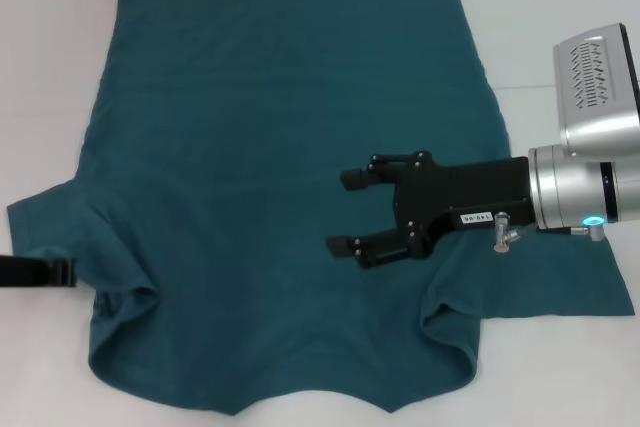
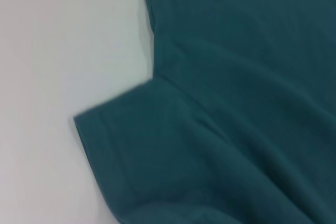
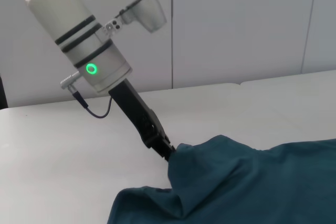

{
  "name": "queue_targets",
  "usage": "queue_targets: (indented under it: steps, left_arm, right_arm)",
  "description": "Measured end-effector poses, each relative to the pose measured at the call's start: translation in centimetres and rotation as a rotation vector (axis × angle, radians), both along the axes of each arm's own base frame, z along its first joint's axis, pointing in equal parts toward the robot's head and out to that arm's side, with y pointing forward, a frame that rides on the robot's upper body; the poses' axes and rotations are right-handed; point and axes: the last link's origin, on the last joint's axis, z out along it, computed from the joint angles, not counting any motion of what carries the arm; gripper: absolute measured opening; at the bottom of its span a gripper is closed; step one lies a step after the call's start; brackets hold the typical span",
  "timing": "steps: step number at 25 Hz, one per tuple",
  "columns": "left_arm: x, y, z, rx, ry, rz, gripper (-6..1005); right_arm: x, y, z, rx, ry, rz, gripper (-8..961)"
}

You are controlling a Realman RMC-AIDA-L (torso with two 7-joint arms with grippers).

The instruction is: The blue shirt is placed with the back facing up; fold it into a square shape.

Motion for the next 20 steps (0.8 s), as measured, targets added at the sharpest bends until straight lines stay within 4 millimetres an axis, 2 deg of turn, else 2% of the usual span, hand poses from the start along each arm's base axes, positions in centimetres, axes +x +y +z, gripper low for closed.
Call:
queue_targets:
  steps: [3,9,14,15,20]
  left_arm:
    - [0.6,0.2,1.1,0.022,0.004,-0.019,80]
    - [1.8,0.7,1.7,0.037,0.010,-0.059,97]
    - [3.6,1.4,1.7,0.027,-0.013,-0.128,112]
    - [4.5,1.8,1.6,0.020,-0.024,-0.163,114]
    - [5.7,2.5,1.2,-0.001,-0.029,-0.208,128]
  right_arm:
    - [0.0,0.0,0.1,0.003,0.008,-0.001,915]
    - [-0.1,0.1,0.3,0.007,0.010,0.002,916]
    - [-0.2,0.1,0.4,0.015,0.032,-0.003,916]
    - [-0.1,0.1,0.5,0.024,0.040,-0.010,916]
    - [1.1,0.2,1.2,0.106,0.099,-0.065,916]
